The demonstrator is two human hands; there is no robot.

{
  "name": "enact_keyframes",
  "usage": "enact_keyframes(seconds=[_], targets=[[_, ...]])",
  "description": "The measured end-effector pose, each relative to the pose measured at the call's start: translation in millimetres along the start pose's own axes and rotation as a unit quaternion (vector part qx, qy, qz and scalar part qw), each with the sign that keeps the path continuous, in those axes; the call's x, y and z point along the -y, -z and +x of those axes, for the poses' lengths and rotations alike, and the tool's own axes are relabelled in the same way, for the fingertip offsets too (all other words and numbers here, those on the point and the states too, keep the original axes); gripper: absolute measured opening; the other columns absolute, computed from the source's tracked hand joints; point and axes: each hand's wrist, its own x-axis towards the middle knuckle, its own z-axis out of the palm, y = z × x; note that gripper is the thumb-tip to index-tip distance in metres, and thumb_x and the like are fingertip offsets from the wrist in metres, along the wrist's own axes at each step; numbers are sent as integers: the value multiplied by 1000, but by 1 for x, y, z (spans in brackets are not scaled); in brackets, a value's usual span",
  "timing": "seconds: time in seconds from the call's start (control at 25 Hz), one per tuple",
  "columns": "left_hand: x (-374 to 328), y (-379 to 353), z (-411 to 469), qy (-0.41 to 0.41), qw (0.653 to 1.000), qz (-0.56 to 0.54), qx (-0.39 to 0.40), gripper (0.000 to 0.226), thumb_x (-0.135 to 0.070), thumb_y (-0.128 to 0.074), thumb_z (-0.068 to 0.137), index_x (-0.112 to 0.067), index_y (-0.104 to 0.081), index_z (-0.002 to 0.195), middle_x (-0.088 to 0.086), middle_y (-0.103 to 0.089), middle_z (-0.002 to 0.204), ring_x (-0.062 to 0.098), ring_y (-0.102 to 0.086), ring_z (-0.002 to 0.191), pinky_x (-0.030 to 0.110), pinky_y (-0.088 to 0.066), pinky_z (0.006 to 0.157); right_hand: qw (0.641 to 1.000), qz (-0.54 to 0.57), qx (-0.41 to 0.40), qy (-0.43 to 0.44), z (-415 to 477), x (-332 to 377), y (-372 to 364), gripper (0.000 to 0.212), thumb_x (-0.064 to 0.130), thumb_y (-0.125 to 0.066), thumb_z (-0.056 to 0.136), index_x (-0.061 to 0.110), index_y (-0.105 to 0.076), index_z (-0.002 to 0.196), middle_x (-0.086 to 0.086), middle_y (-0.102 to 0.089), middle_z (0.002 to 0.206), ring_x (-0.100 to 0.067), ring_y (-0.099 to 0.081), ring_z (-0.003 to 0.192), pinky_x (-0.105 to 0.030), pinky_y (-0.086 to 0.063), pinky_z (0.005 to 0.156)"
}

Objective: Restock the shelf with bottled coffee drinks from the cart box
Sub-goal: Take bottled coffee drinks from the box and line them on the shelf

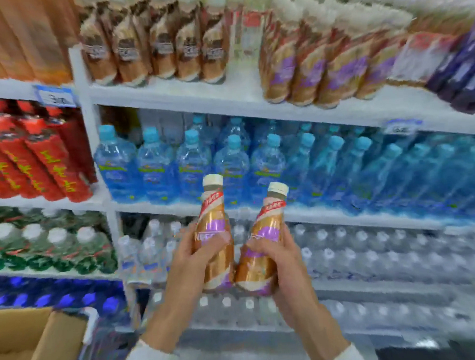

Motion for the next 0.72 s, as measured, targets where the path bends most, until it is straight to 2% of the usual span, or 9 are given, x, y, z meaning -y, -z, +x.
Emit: enact_keyframes(seconds=[0.08,0.2,0.32,0.4,0.56,0.72], targets=[[-1,-43,4,-7,999,17,39,60,-43,-87,51,-17,-69,103,15,-75,91,25,-67,74,47,-55,79,1000,10,-16,17,3,27,32,48,12,-79,58,12,-63,103,-8,-66,83,-22,-63,69,-38,-55,68],[-6,-95,15,-26,996,46,72,62,-29,-94,53,-17,-62,105,-4,-74,74,13,-68,64,30,-57,64,998,14,-49,43,12,56,68,64,22,-83,46,9,-60,104,-9,-66,84,-22,-66,70,-38,-56,65],[-12,-139,33,-40,991,69,106,67,-36,-95,51,-18,-60,105,-3,-73,74,12,-69,64,25,-55,57,995,9,-62,75,30,90,94,58,16,-84,50,9,-56,101,-6,-65,79,-20,-65,65,-35,-55,60],[-20,-166,45,-62,989,67,118,59,-37,-91,60,-18,-59,106,-3,-72,76,12,-68,65,23,-54,56,993,-1,-61,102,44,115,109,52,14,-82,56,9,-58,102,-4,-67,77,-17,-66,66,-31,-55,59],[-38,-218,70,-119,980,81,138,38,-39,-76,75,-35,-59,108,-11,-74,90,8,-73,80,24,-59,68,990,-21,-33,138,67,160,129,49,17,-85,64,9,-65,108,-10,-74,95,-22,-72,83,-39,-58,73],[-59,-264,102,-198,966,75,151,52,-46,-83,75,-43,-61,121,-4,-67,117,8,-69,103,36,-58,89,977,-54,-41,203,98,206,142,46,17,-87,64,16,-69,107,-9,-74,94,-21,-72,85,-35,-59,74]])
